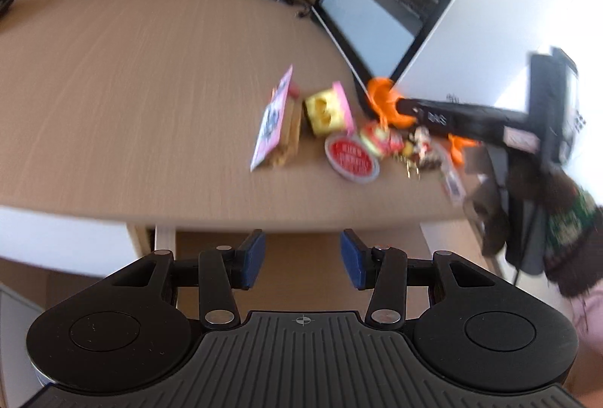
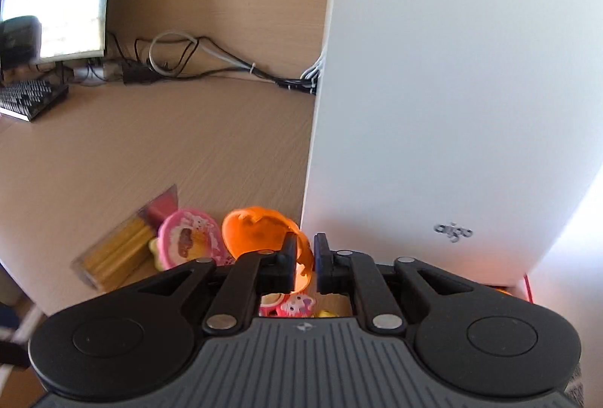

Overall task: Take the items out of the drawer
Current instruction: 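Place the second orange cup on the desk with the right tool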

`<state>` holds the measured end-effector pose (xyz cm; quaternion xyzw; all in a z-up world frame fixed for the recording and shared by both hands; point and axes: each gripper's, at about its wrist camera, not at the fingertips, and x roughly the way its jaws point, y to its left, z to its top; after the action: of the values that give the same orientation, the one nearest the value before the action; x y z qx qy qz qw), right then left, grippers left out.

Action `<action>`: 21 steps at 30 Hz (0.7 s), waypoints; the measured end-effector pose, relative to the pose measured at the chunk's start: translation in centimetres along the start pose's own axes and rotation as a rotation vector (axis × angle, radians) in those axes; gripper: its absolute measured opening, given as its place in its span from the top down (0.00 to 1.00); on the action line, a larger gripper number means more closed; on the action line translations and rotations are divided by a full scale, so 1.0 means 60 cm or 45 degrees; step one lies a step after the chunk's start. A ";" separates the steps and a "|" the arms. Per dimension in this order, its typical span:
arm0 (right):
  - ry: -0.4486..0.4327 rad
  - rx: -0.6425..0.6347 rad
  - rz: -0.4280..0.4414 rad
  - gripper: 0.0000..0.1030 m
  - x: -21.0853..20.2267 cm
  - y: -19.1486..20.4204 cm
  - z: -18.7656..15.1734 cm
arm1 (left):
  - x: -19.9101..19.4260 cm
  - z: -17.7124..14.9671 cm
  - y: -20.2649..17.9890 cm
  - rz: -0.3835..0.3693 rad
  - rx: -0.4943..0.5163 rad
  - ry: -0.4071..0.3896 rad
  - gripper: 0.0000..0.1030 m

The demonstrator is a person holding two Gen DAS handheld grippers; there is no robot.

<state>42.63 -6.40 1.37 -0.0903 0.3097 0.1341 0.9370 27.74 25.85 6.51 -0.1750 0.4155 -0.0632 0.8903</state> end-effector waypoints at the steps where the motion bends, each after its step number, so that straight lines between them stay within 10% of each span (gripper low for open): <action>1: 0.028 -0.006 -0.016 0.86 0.009 0.002 0.000 | 0.001 -0.006 0.000 -0.008 0.008 0.016 0.53; 21: 0.210 0.268 0.017 0.54 -0.170 -0.087 -0.127 | 0.166 -0.112 -0.154 -0.329 0.465 0.637 0.53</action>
<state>32.14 -15.28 1.94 -0.0003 0.3988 0.0991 0.9117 29.37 12.92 -1.24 -0.0429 0.5772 -0.2900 0.7621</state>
